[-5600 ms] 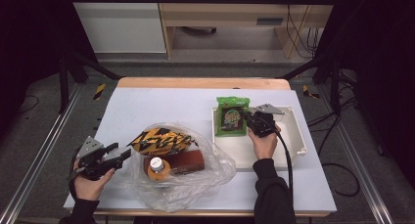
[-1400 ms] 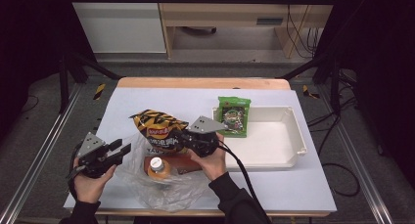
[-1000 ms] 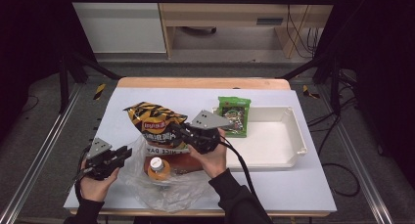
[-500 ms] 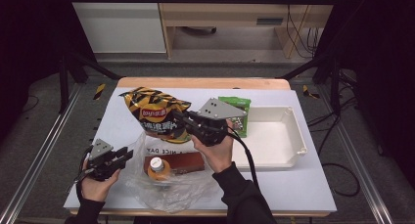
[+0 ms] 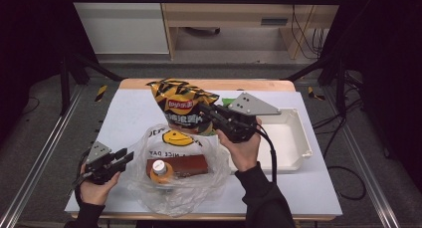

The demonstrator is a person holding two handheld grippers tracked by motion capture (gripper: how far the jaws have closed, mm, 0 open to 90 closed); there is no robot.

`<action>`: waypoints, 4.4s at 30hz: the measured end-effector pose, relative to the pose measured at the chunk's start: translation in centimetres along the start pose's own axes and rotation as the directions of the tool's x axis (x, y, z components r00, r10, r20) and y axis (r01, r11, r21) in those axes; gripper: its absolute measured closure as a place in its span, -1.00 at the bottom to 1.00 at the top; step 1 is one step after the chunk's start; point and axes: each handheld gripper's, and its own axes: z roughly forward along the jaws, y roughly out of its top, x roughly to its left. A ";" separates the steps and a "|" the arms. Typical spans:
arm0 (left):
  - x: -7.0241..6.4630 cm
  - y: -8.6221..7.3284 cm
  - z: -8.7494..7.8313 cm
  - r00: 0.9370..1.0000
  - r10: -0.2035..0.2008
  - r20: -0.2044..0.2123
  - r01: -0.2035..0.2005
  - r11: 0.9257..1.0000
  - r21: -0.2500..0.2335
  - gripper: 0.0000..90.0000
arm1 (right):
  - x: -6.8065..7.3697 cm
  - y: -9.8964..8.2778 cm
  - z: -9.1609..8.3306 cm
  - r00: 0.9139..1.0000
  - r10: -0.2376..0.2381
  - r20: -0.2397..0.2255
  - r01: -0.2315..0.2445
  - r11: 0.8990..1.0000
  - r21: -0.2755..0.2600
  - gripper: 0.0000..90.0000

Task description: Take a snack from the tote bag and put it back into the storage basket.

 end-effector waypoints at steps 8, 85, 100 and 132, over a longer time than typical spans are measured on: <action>0.1 0.0 -0.1 1.000 0.003 -0.001 -0.003 1.000 0.000 0.47 | -1.9 -0.2 -2.1 0.998 0.018 0.055 -0.018 1.000 -0.003 0.94; 0.8 0.6 -1.3 1.000 -0.011 -0.018 0.010 0.999 -0.053 0.13 | -14.9 -10.3 -11.6 0.897 0.186 0.402 -0.246 0.964 0.103 0.94; 0.8 0.5 -1.1 1.000 -0.012 -0.018 0.011 0.999 -0.045 0.13 | -16.5 -10.8 -10.6 0.845 0.137 0.517 -0.225 0.968 0.113 0.71; 1.1 0.4 -1.1 0.999 -0.019 -0.028 0.018 0.999 -0.043 0.13 | -14.8 -13.9 -9.5 0.745 0.093 0.660 -0.311 0.925 0.220 -0.23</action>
